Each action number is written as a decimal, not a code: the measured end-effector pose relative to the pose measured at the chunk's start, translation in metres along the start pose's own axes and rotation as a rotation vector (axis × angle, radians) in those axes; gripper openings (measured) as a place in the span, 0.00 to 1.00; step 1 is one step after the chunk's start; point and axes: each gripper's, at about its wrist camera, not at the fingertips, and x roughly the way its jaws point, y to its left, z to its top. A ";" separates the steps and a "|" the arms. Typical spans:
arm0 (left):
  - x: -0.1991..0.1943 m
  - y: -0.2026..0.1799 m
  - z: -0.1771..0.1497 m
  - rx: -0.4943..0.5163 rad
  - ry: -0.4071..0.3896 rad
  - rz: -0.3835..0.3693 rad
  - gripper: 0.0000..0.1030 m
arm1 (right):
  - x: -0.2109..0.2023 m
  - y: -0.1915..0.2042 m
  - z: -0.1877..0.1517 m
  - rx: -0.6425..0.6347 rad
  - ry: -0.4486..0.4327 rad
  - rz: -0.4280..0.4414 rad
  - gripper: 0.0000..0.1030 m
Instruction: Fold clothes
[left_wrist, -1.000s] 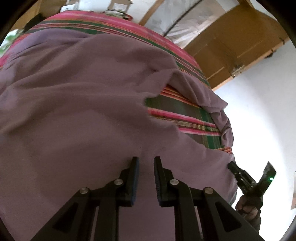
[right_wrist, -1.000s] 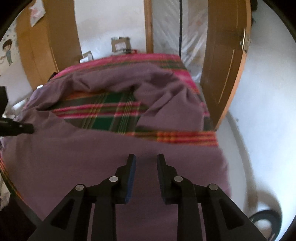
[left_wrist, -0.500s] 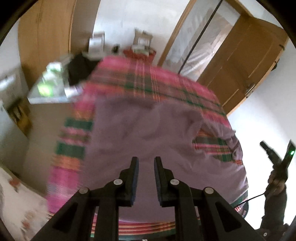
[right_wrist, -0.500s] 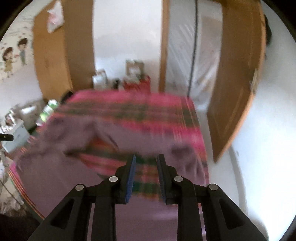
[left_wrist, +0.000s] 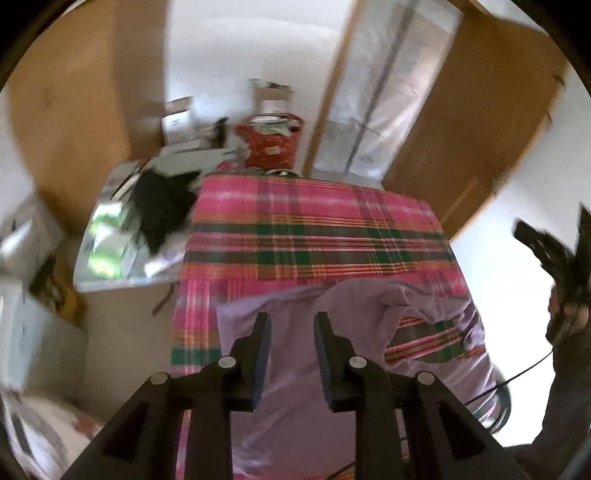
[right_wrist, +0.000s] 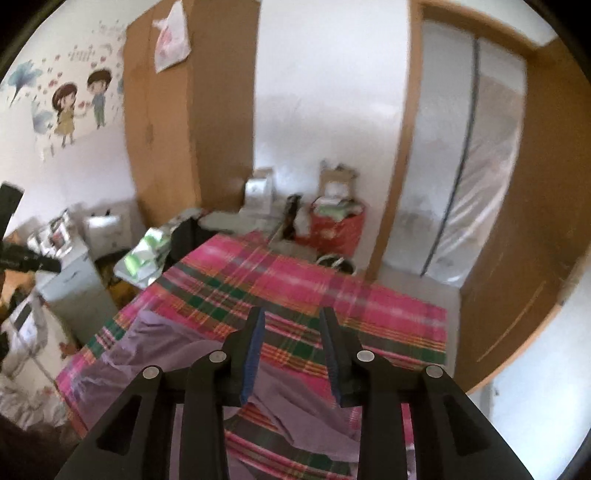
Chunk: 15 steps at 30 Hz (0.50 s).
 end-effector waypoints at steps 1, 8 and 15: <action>0.009 -0.004 0.012 0.033 0.009 0.000 0.24 | 0.014 0.002 0.006 -0.013 0.023 0.019 0.31; 0.146 0.016 0.037 -0.016 0.200 -0.009 0.24 | 0.120 0.007 -0.025 -0.139 0.156 0.055 0.31; 0.257 0.008 0.026 0.091 0.338 0.006 0.24 | 0.219 -0.017 -0.082 -0.129 0.314 0.132 0.31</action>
